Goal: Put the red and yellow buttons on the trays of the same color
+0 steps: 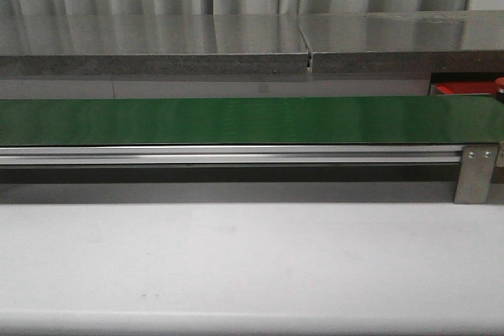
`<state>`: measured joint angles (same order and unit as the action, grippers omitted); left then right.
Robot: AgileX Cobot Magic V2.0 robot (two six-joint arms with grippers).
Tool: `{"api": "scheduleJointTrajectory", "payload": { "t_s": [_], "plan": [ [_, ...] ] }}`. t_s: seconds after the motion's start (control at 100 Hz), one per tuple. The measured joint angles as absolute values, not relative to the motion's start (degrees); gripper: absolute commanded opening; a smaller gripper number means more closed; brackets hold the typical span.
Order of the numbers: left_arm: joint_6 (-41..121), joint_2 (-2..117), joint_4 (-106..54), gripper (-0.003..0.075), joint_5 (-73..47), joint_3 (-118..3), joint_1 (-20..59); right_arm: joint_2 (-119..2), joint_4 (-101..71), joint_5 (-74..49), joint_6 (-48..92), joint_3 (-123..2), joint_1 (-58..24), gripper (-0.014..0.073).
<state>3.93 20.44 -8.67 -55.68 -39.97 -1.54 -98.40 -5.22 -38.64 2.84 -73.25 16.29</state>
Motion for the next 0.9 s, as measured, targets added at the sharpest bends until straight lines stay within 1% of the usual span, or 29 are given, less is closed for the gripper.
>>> {"api": "scheduleJointTrajectory", "payload": {
  "t_s": [0.01,0.02,0.03,0.05,0.07,0.15,0.16,0.17,0.23,0.46,0.7,0.9],
  "plan": [
    [3.9,20.4,-8.7,-0.0020,-55.7,-40.0,-1.5,-98.1,-5.2,-38.8,3.1,-73.2,16.3,0.0293],
    [3.9,20.4,-8.7,-0.0020,-55.7,-40.0,-1.5,-97.6,-5.1,-38.9,3.7,-73.2,16.2,0.0254],
    [3.9,20.4,-8.7,-0.0020,-55.7,-40.0,-1.5,-97.4,-5.1,-39.0,3.9,-73.2,16.2,0.0254],
    [3.9,20.4,-8.7,-0.0020,-55.7,-40.0,-1.5,-96.6,-5.0,-39.2,4.7,-73.2,15.9,0.0214],
    [3.9,20.4,-8.7,-0.0020,-55.7,-40.0,-1.5,-95.8,-5.0,-39.4,5.3,-73.2,15.7,0.0160],
    [3.9,20.4,-8.7,-0.0020,-55.7,-40.0,-1.5,-92.8,-4.9,-40.2,6.8,-73.2,14.6,0.0034],
    [3.9,20.4,-8.7,-0.0020,-55.7,-40.0,-1.5,-92.5,-4.8,-40.4,6.9,-73.2,14.5,0.0001],
    [3.9,20.4,-8.7,-0.0020,-55.7,-40.0,-1.5,-92.3,-4.7,-40.4,6.9,-73.2,14.2,0.0001],
    [3.9,20.4,-8.7,-0.0020,-55.7,-40.0,-1.5,-90.2,-4.6,-40.9,7.3,-73.2,13.1,-0.0078],
    [3.9,20.4,-8.7,-0.0020,-55.7,-40.0,-1.5,-82.5,-4.3,-41.3,7.5,-70.9,8.4,-0.0074],
    [3.9,20.4,-8.7,-0.0020,-55.7,-40.0,-1.5,-72.9,-4.3,-40.7,7.5,-62.3,5.2,-0.0074],
    [3.9,20.4,-8.7,-0.0020,-55.7,-40.0,-1.5,-62.9,-5.2,-40.5,7.5,-55.3,4.6,-0.0074]
  ]
}}
